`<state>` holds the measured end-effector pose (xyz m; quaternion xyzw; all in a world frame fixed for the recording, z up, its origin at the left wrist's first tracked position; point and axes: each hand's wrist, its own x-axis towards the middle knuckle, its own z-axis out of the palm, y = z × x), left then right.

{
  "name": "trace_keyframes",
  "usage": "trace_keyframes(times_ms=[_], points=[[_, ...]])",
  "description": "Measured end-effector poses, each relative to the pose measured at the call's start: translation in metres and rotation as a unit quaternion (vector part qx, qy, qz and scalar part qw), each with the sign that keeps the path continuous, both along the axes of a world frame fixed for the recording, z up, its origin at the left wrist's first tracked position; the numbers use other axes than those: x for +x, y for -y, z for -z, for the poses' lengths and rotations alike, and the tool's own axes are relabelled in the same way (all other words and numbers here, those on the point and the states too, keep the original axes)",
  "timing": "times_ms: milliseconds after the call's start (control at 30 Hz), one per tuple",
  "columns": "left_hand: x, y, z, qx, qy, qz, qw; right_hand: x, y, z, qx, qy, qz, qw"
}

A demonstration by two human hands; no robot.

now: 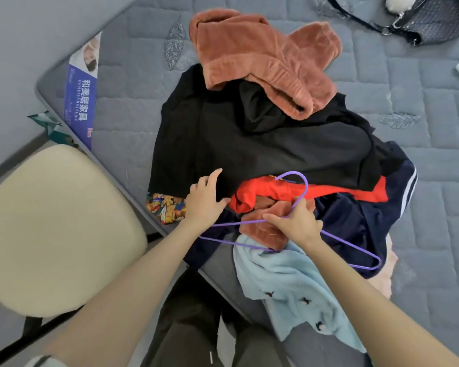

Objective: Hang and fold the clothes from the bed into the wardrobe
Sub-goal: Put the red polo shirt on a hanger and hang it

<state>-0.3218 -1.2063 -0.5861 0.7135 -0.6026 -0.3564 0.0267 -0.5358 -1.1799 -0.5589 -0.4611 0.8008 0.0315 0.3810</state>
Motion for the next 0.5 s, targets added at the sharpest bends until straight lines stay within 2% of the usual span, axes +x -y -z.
trace_keyframes(times_ms=[167, 367, 500], points=[[-0.003, -0.002, 0.001, -0.008, -0.029, -0.006, 1.0, -0.008, 0.007, 0.003, -0.01, -0.009, 0.038, 0.999], [-0.019, -0.027, -0.033, -0.118, -0.086, -0.016, 0.989, -0.015, -0.009, -0.026, 0.024, 0.029, -0.004, 0.999], [-0.034, -0.046, -0.041, -0.053, -0.115, 0.008, 0.992, -0.037, -0.033, -0.054, 0.008, 0.071, -0.004, 0.997]])
